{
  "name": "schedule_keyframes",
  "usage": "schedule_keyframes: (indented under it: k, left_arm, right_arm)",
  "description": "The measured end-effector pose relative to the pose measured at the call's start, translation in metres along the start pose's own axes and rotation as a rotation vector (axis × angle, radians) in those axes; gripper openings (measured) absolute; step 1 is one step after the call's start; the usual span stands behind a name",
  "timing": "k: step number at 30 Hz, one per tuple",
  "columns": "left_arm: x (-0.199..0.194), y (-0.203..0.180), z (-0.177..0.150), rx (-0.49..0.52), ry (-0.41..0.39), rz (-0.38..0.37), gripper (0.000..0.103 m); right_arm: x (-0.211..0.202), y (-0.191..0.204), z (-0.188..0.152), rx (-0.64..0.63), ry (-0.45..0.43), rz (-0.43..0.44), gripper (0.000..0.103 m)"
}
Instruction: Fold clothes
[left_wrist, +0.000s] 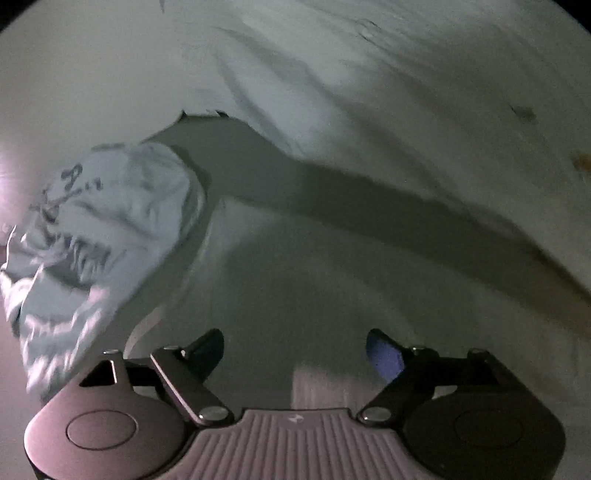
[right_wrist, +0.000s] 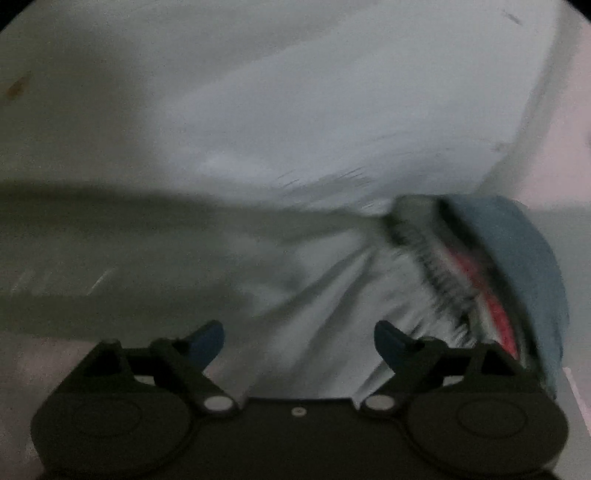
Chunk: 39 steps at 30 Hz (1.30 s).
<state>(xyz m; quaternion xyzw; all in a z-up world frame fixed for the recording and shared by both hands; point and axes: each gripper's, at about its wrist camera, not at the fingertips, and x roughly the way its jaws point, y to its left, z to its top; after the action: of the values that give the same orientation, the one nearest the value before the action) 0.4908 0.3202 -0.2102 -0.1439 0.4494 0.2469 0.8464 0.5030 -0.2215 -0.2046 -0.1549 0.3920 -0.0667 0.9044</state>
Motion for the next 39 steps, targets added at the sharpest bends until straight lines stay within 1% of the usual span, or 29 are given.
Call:
schedule_keyframes:
  k: [2, 4, 6, 8, 10, 11, 13, 15, 16, 19, 21, 24, 25, 27, 30, 33, 36, 39]
  left_arm:
    - [-0.006, -0.008, -0.019, 0.052, 0.011, -0.016, 0.093]
    - [-0.007, -0.018, -0.034, 0.132, 0.026, -0.033, 0.095]
    - [-0.001, -0.026, -0.044, 0.216, 0.040, -0.034, 0.096]
    - [0.006, -0.034, -0.050, 0.282, 0.049, -0.029, 0.097]
    - [0.016, -0.036, -0.052, 0.317, 0.063, -0.021, 0.098]
    - [0.020, -0.036, -0.053, 0.321, 0.063, -0.021, 0.103]
    - [0.026, -0.029, -0.050, 0.302, 0.078, -0.047, 0.103]
    - [0.031, -0.021, -0.045, 0.261, 0.123, -0.091, 0.103]
    - [0.032, -0.020, -0.043, 0.266, 0.140, -0.109, 0.103]
    - [0.038, -0.020, -0.034, 0.333, 0.178, -0.151, 0.103]
    - [0.043, -0.022, -0.026, 0.371, 0.207, -0.170, 0.103]
    - [0.047, -0.024, -0.020, 0.415, 0.221, -0.188, 0.103]
    - [0.047, -0.024, -0.020, 0.425, 0.219, -0.194, 0.103]
    - [0.048, -0.024, -0.019, 0.441, 0.209, -0.203, 0.103]
    - [0.050, -0.024, -0.017, 0.459, 0.198, -0.213, 0.103]
    - [0.053, -0.027, -0.013, 0.445, 0.209, -0.202, 0.103]
    - [0.055, -0.029, -0.010, 0.425, 0.213, -0.189, 0.103]
    - [0.057, -0.031, -0.008, 0.420, 0.210, -0.185, 0.103]
  right_arm:
    - [-0.020, 0.035, -0.024, -0.101, 0.003, 0.040, 0.093]
    - [-0.036, 0.069, -0.044, -0.220, -0.007, 0.062, 0.094]
    - [-0.047, 0.100, -0.057, -0.334, -0.030, 0.057, 0.094]
    - [-0.055, 0.122, -0.067, -0.427, -0.057, 0.040, 0.095]
    - [-0.059, 0.140, -0.071, -0.494, -0.096, -0.003, 0.098]
    - [-0.060, 0.144, -0.069, -0.504, -0.104, -0.016, 0.098]
    - [-0.058, 0.147, -0.062, -0.482, -0.103, -0.024, 0.098]
    - [-0.052, 0.145, -0.051, -0.435, -0.094, -0.027, 0.098]
    - [-0.050, 0.143, -0.047, -0.407, -0.096, -0.038, 0.098]
    - [-0.040, 0.129, -0.022, -0.301, -0.121, -0.092, 0.098]
    - [-0.033, 0.117, -0.001, -0.202, -0.148, -0.127, 0.099]
    - [-0.023, 0.098, 0.018, -0.013, -0.141, -0.126, 0.101]
    - [-0.020, 0.097, 0.018, 0.024, -0.125, -0.125, 0.101]
    - [-0.018, 0.101, 0.012, 0.056, -0.094, -0.132, 0.101]
    - [-0.025, 0.111, -0.004, 0.052, -0.065, -0.155, 0.101]
    - [-0.041, 0.112, -0.023, 0.060, -0.045, -0.151, 0.101]
    - [-0.041, 0.116, -0.037, 0.028, -0.020, -0.154, 0.101]
    - [-0.036, 0.117, -0.040, 0.026, -0.001, -0.146, 0.101]
